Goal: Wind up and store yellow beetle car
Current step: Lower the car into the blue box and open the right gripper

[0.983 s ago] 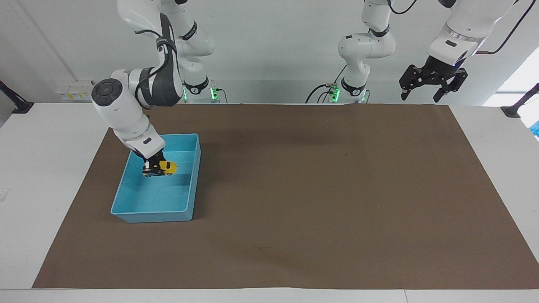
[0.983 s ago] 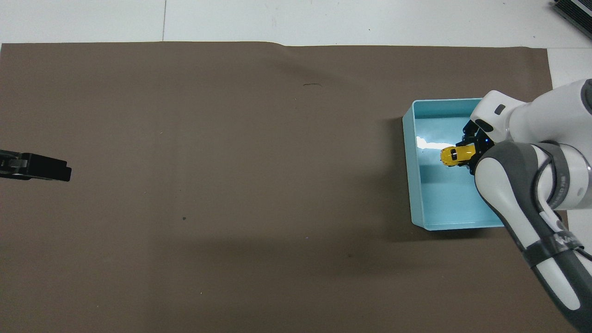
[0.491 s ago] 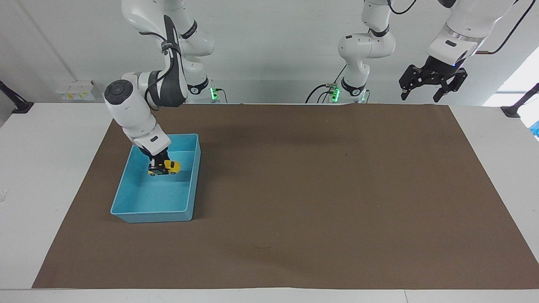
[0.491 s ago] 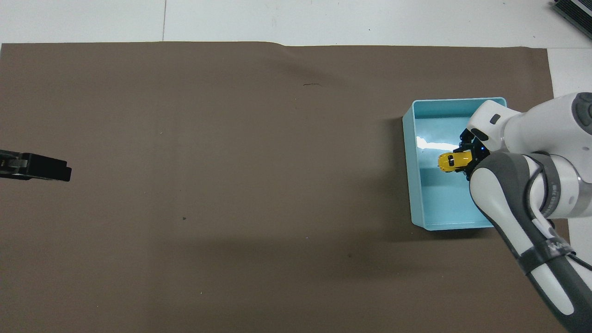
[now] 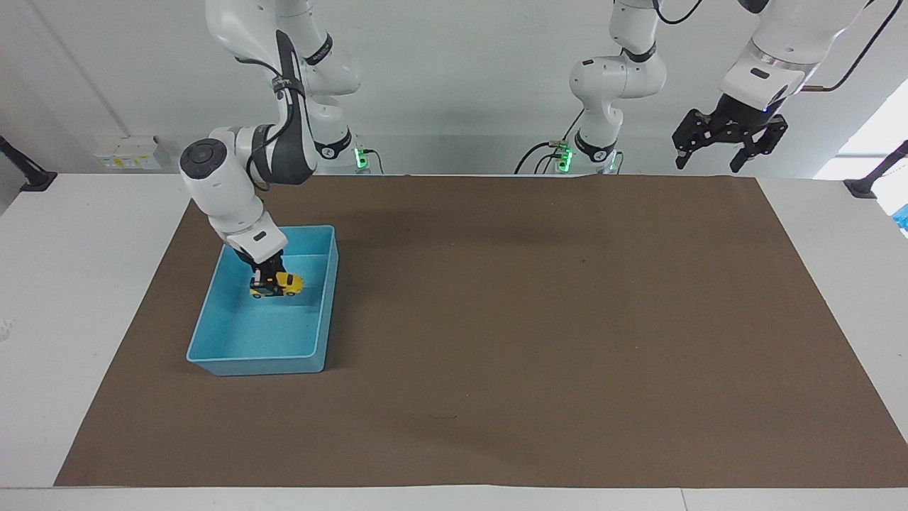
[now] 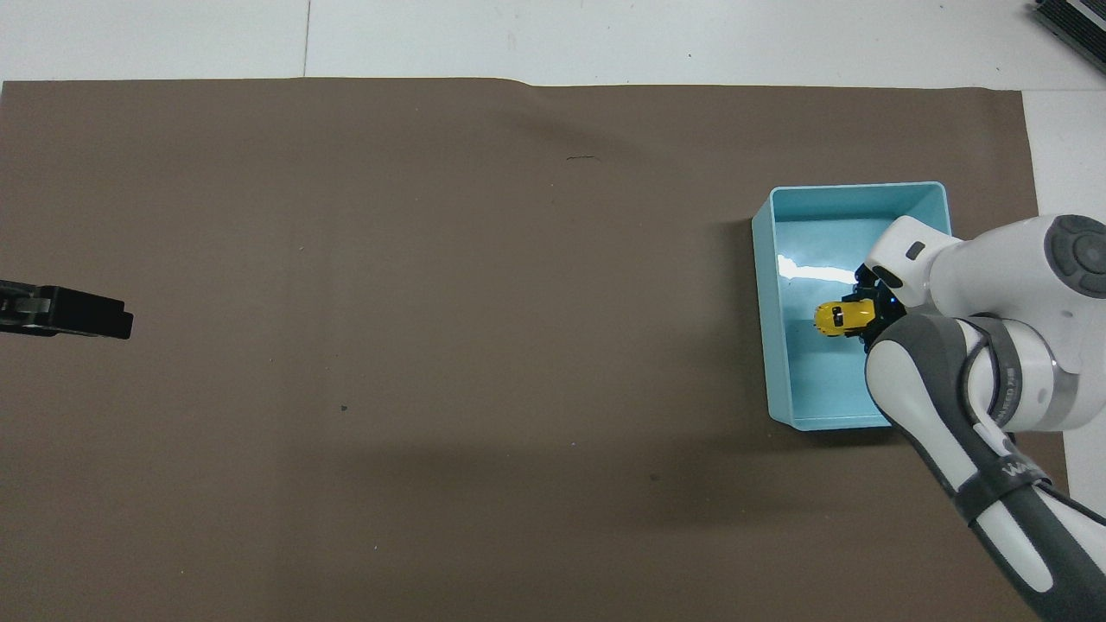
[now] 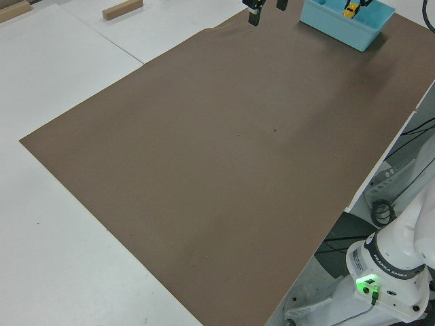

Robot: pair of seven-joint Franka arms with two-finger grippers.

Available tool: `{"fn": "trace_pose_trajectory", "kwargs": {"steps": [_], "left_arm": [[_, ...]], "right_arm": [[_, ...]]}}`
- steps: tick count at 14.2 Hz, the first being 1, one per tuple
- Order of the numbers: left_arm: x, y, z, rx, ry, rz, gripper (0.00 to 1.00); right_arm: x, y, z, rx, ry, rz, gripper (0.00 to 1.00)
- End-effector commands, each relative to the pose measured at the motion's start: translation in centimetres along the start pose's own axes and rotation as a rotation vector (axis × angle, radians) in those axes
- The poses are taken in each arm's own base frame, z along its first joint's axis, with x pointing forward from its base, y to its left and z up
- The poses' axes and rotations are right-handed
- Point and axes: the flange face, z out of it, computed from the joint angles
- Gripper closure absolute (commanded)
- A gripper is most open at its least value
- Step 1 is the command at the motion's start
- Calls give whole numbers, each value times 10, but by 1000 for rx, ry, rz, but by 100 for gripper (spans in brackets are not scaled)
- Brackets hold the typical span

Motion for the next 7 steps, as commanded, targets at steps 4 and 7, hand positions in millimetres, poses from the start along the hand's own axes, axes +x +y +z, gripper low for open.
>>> {"fn": "trace_pose_trajectory", "kwargs": {"steps": [4, 7], "left_arm": [[-4, -3, -6, -14, -3, -2, 0], [-4, -3, -6, -14, -3, -2, 0]], "right_arm": [[-6, -12, 13, -34, -6, -21, 92], [-7, -11, 22, -31, -6, -25, 92]]}}
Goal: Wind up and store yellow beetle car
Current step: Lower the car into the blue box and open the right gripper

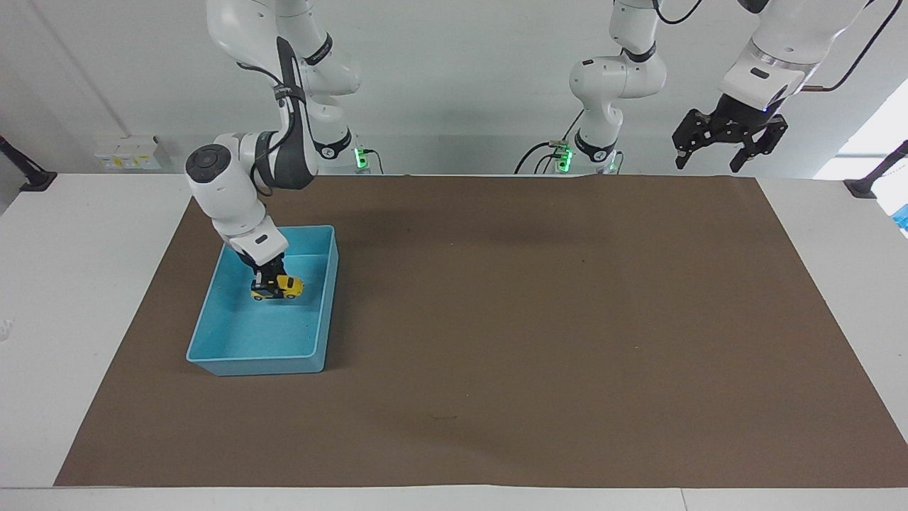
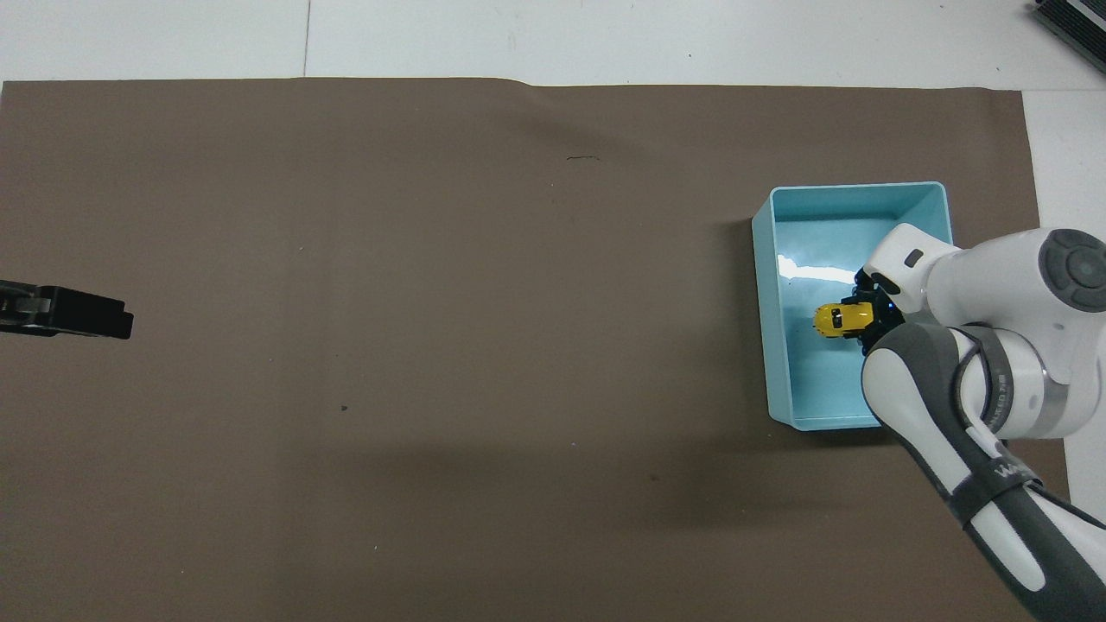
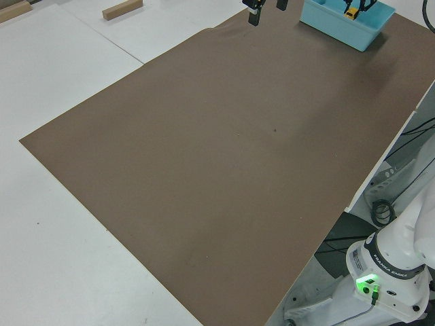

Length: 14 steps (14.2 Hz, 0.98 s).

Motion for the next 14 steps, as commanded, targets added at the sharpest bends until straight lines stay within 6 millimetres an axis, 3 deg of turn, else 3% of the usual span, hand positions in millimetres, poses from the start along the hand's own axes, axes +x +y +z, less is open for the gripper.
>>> {"fn": "trace_pose_trajectory", "kwargs": {"steps": [1, 14], "left_arm": [[-4, -3, -6, -14, -3, -2, 0], [-4, -3, -6, -14, -3, -2, 0]], "right_arm": [[-4, -3, 5, -21, -3, -30, 92], [-9, -4, 26, -11, -2, -51, 92]]}}
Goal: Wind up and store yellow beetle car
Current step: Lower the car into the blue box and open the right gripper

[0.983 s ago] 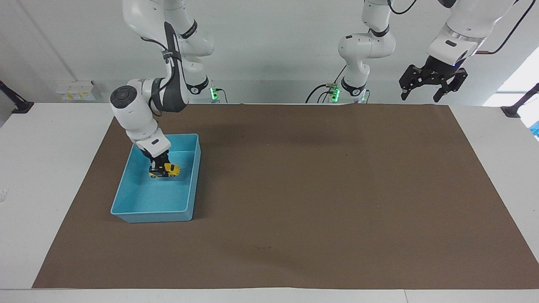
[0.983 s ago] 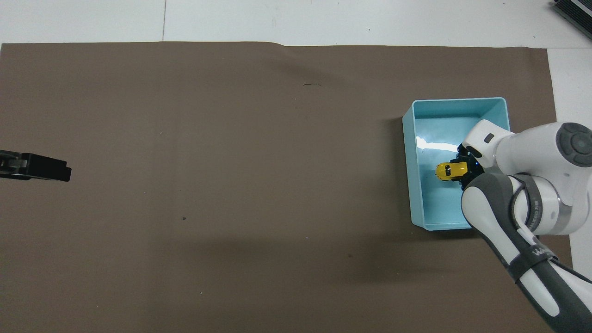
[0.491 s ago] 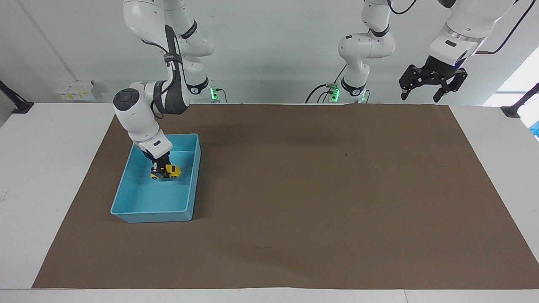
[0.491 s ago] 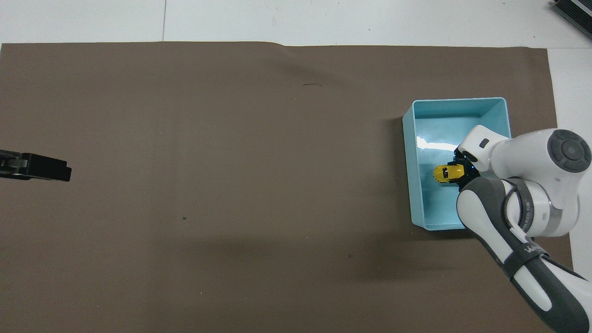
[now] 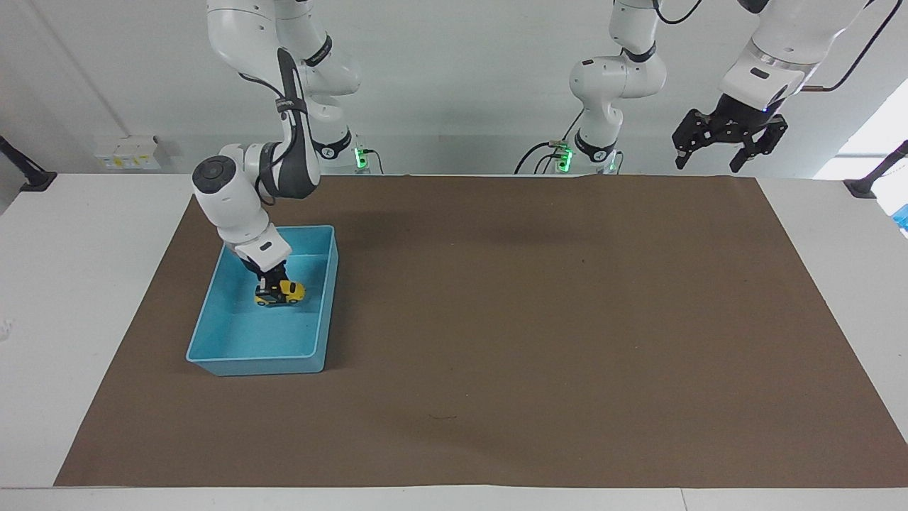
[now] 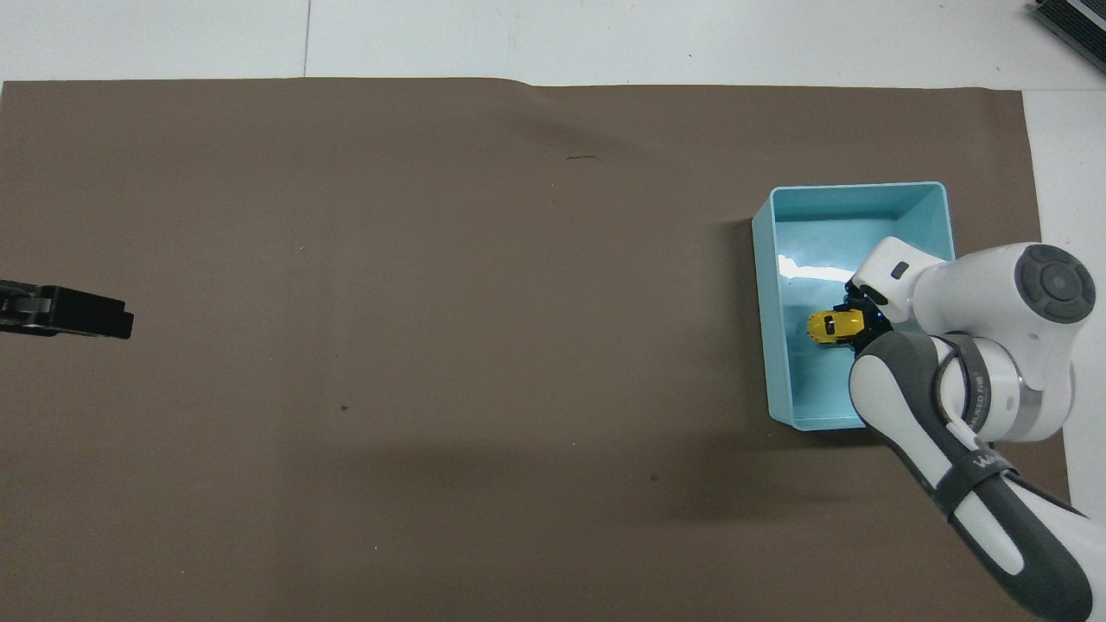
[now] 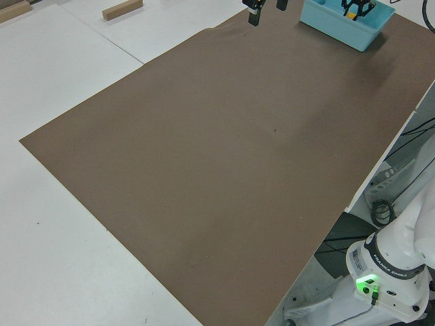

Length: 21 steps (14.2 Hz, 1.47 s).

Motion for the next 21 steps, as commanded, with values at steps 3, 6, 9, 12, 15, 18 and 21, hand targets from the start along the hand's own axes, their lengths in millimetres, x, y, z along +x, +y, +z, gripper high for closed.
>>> {"fn": "trace_pose_trajectory", "kwargs": {"steps": [3, 6, 9, 12, 15, 18, 21], "left_arm": [[-4, -3, -6, -14, -3, -2, 0], [-4, -3, -6, -14, -3, -2, 0], [-4, -3, -6, -14, -3, -2, 0], [-4, -3, -6, -14, -3, -2, 0], [-4, -3, -6, -14, -3, -2, 0], [-4, -3, -6, -14, -3, -2, 0], [-4, -3, -6, -14, -3, -2, 0]], "right_arm": [[-5, -1, 1, -12, 1, -11, 38], [-6, 1, 0, -3, 12, 7, 0], [-1, 7, -9, 8, 14, 12, 0], [0, 13, -22, 21, 16, 31, 0], [-2, 18, -40, 25, 17, 35, 0], [-1, 32, -73, 27, 19, 31, 0], [-1, 36, -90, 41, 20, 79, 0]]}}
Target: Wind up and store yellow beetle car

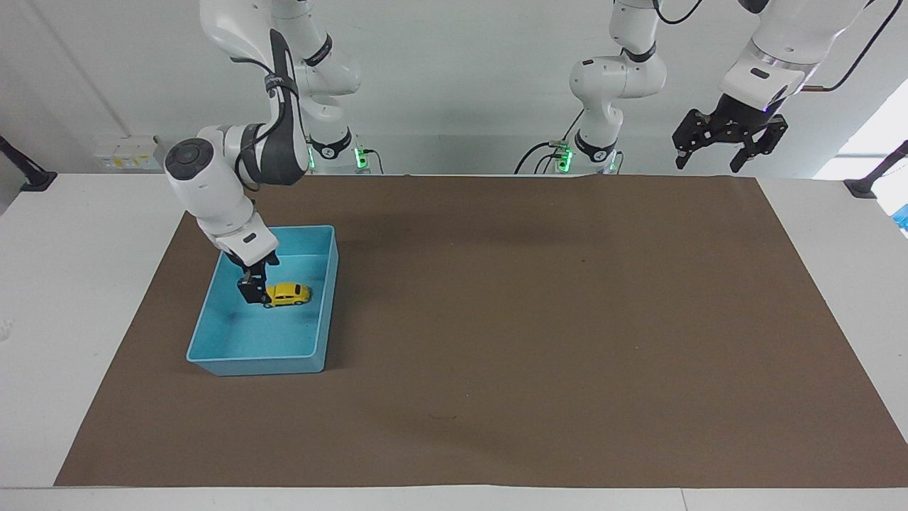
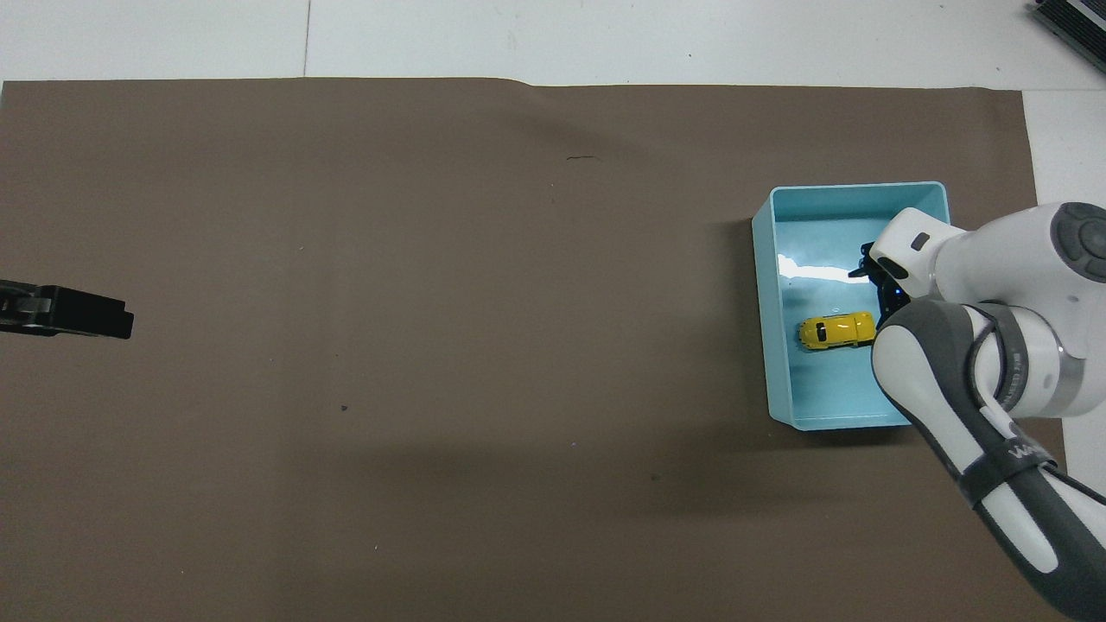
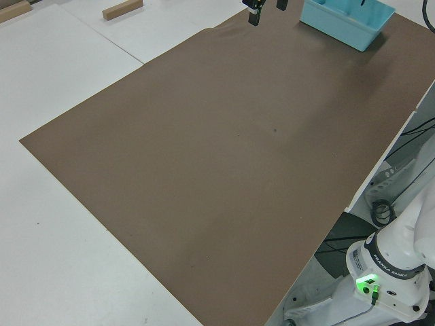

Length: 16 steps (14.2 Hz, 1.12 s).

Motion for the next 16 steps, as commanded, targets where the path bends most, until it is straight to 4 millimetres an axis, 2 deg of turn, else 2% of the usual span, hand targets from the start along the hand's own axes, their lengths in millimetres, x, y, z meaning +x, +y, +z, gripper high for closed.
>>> {"fn": "trace_pose_trajectory", "kwargs": {"steps": [1, 8, 11, 13, 14, 16], "left_arm": [[-4, -3, -6, -14, -3, -2, 0], [-4, -3, -5, -14, -5, -2, 0], [-4, -3, -6, -14, -3, -2, 0], [-4, -3, -6, -14, -3, -2, 0], [-4, -3, -6, -14, -3, -2, 0], [-4, -3, -6, -14, -3, -2, 0]], "right_arm": [[-2, 4, -15, 9, 14, 50, 0], [-3, 8, -52, 12, 13, 52, 0], [-3, 7, -57, 7, 14, 52, 0], [5, 5, -68, -12, 12, 39, 0], [6, 5, -79, -33, 10, 37, 0], [4, 2, -89, -49, 2, 37, 0]]}}
